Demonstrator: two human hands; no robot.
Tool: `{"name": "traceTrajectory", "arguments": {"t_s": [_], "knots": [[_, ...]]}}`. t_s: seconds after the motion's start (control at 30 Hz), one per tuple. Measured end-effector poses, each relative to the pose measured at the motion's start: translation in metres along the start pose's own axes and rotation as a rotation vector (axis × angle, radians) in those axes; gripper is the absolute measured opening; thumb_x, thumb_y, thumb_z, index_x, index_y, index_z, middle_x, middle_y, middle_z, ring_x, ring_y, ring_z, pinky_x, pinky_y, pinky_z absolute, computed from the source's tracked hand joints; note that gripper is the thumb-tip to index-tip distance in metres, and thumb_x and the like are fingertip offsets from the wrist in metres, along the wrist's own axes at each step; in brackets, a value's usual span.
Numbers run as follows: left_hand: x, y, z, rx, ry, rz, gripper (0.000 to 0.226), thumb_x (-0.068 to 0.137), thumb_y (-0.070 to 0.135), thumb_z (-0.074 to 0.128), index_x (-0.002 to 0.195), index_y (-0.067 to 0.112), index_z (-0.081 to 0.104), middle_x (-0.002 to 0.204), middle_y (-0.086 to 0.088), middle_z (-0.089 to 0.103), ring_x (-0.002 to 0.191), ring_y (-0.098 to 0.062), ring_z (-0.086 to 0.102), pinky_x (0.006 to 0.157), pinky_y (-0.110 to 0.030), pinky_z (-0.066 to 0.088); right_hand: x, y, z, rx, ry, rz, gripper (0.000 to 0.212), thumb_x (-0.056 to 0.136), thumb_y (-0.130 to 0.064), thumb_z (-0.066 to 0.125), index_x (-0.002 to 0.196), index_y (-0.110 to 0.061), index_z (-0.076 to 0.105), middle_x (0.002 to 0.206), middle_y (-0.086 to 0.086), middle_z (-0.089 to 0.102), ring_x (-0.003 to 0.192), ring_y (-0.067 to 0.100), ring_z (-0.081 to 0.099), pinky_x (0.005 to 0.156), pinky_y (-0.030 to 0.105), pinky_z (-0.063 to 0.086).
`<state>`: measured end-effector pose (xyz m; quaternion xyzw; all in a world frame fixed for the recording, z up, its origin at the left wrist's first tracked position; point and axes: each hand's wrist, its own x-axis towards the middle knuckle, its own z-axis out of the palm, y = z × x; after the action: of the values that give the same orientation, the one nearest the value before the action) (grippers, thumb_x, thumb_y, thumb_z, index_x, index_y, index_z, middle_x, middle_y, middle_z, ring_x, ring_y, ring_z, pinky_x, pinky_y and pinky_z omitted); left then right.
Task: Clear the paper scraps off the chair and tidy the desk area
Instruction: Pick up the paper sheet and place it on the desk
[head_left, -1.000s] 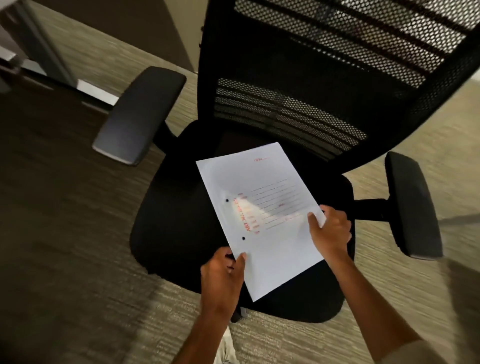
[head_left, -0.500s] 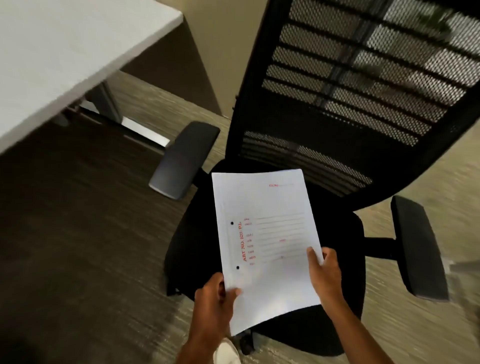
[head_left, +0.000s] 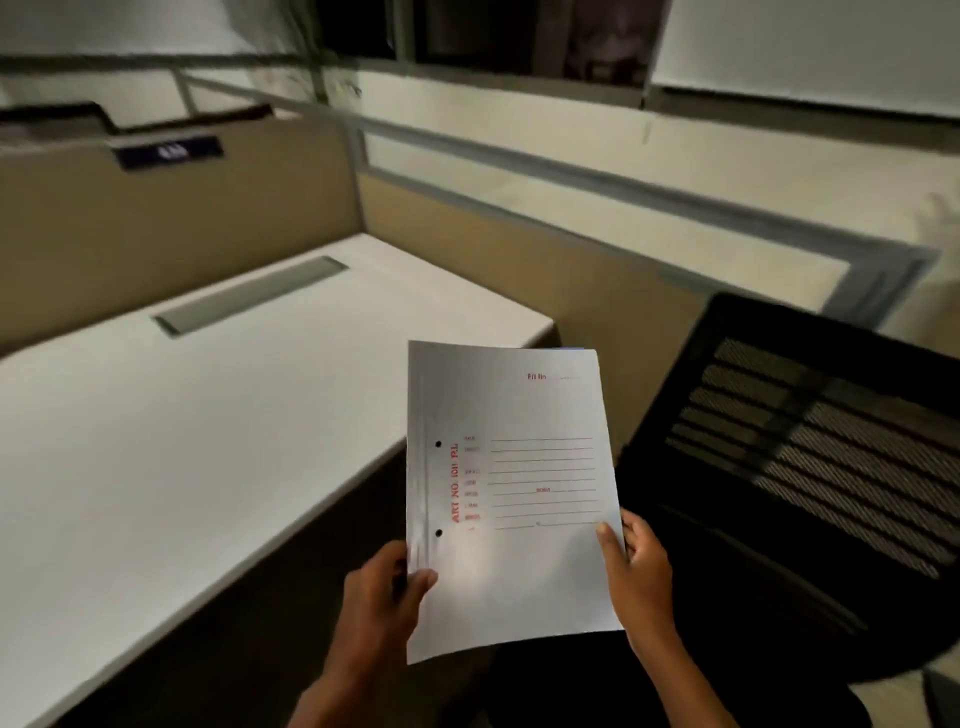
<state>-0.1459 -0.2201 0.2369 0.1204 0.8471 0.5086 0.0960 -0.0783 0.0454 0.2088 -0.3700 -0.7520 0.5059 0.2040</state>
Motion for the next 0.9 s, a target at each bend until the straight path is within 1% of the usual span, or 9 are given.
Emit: {"name": "traceTrajectory", "arguments": {"t_s": [0.17,0.3,0.47,0.57,0.63,0.7,0.77,0.83,0.9], "knots": [[0.006,0.042,-0.109,0.011,0.172,0.061,0.017,0.088,0.021,0.072,0.103,0.015,0.067,0.099,0.008,0.072,0.082,-0.014,0.073,0.067,-0.034,0.063,-0.01,-0.114,0.044,0.119,-0.072,-0.187,0.021,0.093,-0.031,0.06,0.112,-0.022,0.056,0.103,0.0,0.065,0.088,0.016,0.064,0.074,0.032,0.053],[-0.01,0.075,-0.196,-0.001,0.306,0.109,0.007,0.088,0.019,0.072,0.09,0.022,0.066,0.088,0.004,0.073,0.076,-0.012,0.071,0.057,-0.018,0.055,-0.032,-0.194,0.081,0.221,-0.157,-0.33,0.013,0.093,-0.033,0.061,0.104,-0.031,0.054,0.096,-0.007,0.064,0.083,0.001,0.06,0.06,0.02,0.046],[-0.041,0.107,-0.3,0.052,0.489,0.159,0.018,0.087,0.015,0.072,0.076,0.026,0.063,0.071,0.009,0.07,0.061,-0.003,0.063,0.054,-0.016,0.046,-0.072,-0.29,0.126,0.314,-0.267,-0.463,0.022,0.091,-0.041,0.061,0.109,-0.03,0.056,0.099,-0.01,0.063,0.086,0.0,0.058,0.064,0.018,0.043],[-0.057,0.117,-0.346,0.033,0.577,0.176,0.011,0.087,0.013,0.072,0.082,0.022,0.068,0.077,0.008,0.075,0.068,-0.006,0.07,0.058,-0.019,0.052,-0.093,-0.338,0.146,0.379,-0.306,-0.546,0.025,0.09,-0.04,0.062,0.111,-0.026,0.059,0.098,-0.005,0.064,0.087,0.014,0.06,0.074,0.029,0.046],[-0.073,0.122,-0.377,0.022,0.643,0.183,0.006,0.086,0.013,0.073,0.089,0.018,0.071,0.081,0.008,0.077,0.073,-0.007,0.073,0.064,-0.023,0.058,-0.114,-0.369,0.161,0.426,-0.36,-0.57,0.03,0.09,-0.04,0.063,0.114,-0.023,0.06,0.098,-0.006,0.064,0.089,0.014,0.059,0.078,0.03,0.045],[-0.087,0.124,-0.405,0.002,0.705,0.197,0.01,0.086,0.014,0.074,0.096,0.016,0.073,0.086,0.007,0.078,0.077,-0.008,0.074,0.069,-0.025,0.059,-0.134,-0.397,0.173,0.464,-0.406,-0.591,0.025,0.091,-0.038,0.063,0.111,-0.023,0.06,0.091,-0.012,0.063,0.083,0.003,0.058,0.075,0.022,0.044],[-0.102,0.126,-0.433,-0.023,0.75,0.192,0.015,0.086,0.016,0.074,0.101,0.01,0.072,0.091,0.001,0.078,0.082,-0.014,0.075,0.074,-0.033,0.061,-0.156,-0.424,0.186,0.48,-0.421,-0.637,0.016,0.091,-0.037,0.063,0.099,-0.024,0.059,0.077,-0.019,0.057,0.07,-0.004,0.055,0.064,0.007,0.04],[-0.112,0.126,-0.456,-0.041,0.778,0.199,0.022,0.087,0.016,0.073,0.106,0.005,0.07,0.097,-0.007,0.076,0.088,-0.023,0.074,0.079,-0.041,0.061,-0.175,-0.447,0.196,0.496,-0.438,-0.669,0.015,0.091,-0.036,0.063,0.096,-0.023,0.059,0.077,-0.018,0.058,0.07,-0.003,0.055,0.06,0.005,0.041],[-0.122,0.126,-0.478,-0.036,0.817,0.223,0.023,0.087,0.016,0.072,0.108,0.005,0.069,0.1,-0.009,0.075,0.09,-0.025,0.073,0.078,-0.04,0.062,-0.194,-0.467,0.206,0.518,-0.463,-0.686,0.017,0.092,-0.035,0.063,0.1,-0.02,0.061,0.084,-0.011,0.065,0.078,0.003,0.059,0.062,0.011,0.042]]}}
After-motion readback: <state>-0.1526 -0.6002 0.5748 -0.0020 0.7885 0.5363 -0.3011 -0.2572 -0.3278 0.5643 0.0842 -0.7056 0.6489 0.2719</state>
